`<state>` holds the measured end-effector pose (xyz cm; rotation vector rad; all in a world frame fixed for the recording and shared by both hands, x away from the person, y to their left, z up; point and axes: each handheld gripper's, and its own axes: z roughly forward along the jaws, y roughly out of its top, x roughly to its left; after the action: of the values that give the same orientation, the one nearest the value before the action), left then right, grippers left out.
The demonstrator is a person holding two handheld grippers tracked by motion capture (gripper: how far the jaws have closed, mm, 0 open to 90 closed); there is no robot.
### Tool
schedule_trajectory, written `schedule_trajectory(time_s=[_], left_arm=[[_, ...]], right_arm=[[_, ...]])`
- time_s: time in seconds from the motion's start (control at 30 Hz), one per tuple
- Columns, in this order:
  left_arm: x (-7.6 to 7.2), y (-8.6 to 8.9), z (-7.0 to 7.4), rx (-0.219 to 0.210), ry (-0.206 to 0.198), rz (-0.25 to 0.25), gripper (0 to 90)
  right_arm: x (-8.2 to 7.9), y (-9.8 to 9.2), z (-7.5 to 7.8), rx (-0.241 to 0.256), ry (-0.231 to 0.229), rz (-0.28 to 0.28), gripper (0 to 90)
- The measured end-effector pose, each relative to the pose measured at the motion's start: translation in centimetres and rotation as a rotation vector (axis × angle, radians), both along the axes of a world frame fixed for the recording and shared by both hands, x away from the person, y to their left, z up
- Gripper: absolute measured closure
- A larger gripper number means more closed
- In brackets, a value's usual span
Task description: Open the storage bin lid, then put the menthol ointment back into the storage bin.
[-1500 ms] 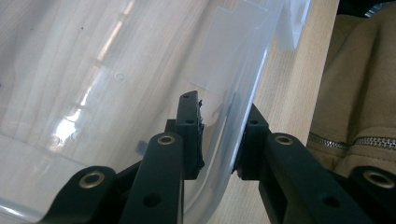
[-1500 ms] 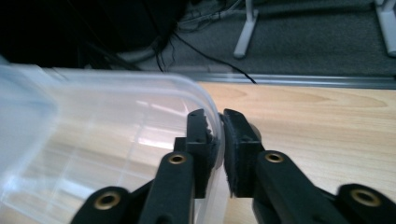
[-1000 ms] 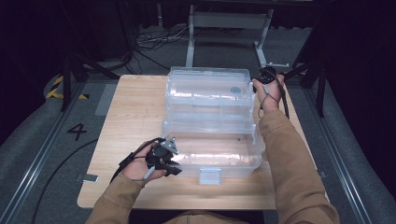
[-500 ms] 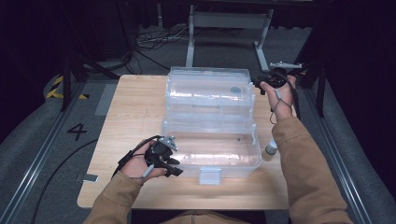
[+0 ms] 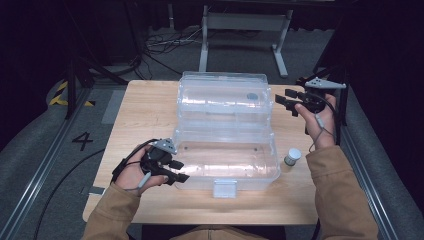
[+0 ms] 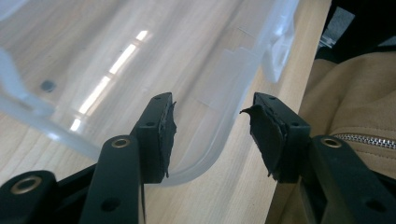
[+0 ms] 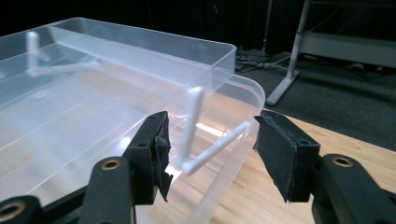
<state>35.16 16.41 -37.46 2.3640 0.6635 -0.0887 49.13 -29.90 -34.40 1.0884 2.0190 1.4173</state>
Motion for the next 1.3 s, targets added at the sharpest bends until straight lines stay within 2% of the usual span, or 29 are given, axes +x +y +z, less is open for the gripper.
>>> schedule_trajectory(time_s=[0.07, 0.13, 0.23, 0.3, 0.37, 0.4, 0.53, 0.57, 0.6, 0.63, 0.87, 1.0, 1.1, 1.3], left_arm=[[0.1, 0.6, 0.2, -0.005, -0.006, 0.025, 49.7], [0.3, 1.1, 0.3, -0.014, -0.005, 0.046, 49.7], [0.4, 1.6, 0.5, -0.026, 0.000, 0.073, 50.4], [0.5, 2.1, 0.7, -0.036, -0.002, 0.090, 50.0], [0.6, 2.6, 0.9, -0.043, -0.009, 0.107, 49.2], [0.6, 2.9, 1.1, -0.049, -0.011, 0.110, 49.1], [0.7, 3.6, 1.4, -0.064, -0.022, 0.127, 49.1], [0.7, 3.8, 1.5, -0.066, -0.027, 0.135, 49.1], [0.8, 3.9, 1.5, -0.065, -0.026, 0.144, 49.1], [0.9, 4.1, 1.6, -0.067, -0.030, 0.155, 49.0], [1.5, 5.0, 1.8, -0.072, -0.032, 0.244, 48.2], [1.7, 5.3, 1.7, -0.073, -0.031, 0.277, 47.5], [1.8, 5.4, 1.8, -0.074, -0.031, 0.280, 47.3], [2.0, 5.6, 1.7, -0.076, -0.032, 0.294, 47.0]], right_arm=[[-1.0, -0.1, 0.0, -0.013, -0.009, 0.007, 44.4], [-2.2, -0.5, -0.1, 0.006, -0.020, 0.018, 44.4], [-3.2, -1.1, -0.1, 0.025, -0.035, 0.013, 44.4], [-3.6, -1.5, 0.0, -0.010, -0.028, 0.012, 44.4], [-4.1, -1.9, -0.1, -0.012, -0.033, 0.002, 44.4], [-4.4, -2.2, -0.2, -0.009, -0.020, 0.001, 44.4], [-4.7, -2.7, -0.4, -0.012, -0.006, 0.008, 46.1], [-4.9, -2.9, -0.4, -0.054, -0.003, 0.033, 50.4], [-5.0, -3.0, -0.4, -0.096, 0.001, 0.046, 50.7], [-5.2, -3.0, -0.4, -0.108, 0.005, 0.051, 52.0], [-6.3, -3.2, 0.1, -0.080, -0.002, 0.044, 51.1], [-6.9, -3.7, 0.4, -0.105, 0.004, 0.051, 51.0], [-7.2, -4.1, 0.6, -0.131, 0.015, 0.048, 51.1], [-7.5, -4.4, 0.8, -0.116, 0.049, 0.033, 49.9]])
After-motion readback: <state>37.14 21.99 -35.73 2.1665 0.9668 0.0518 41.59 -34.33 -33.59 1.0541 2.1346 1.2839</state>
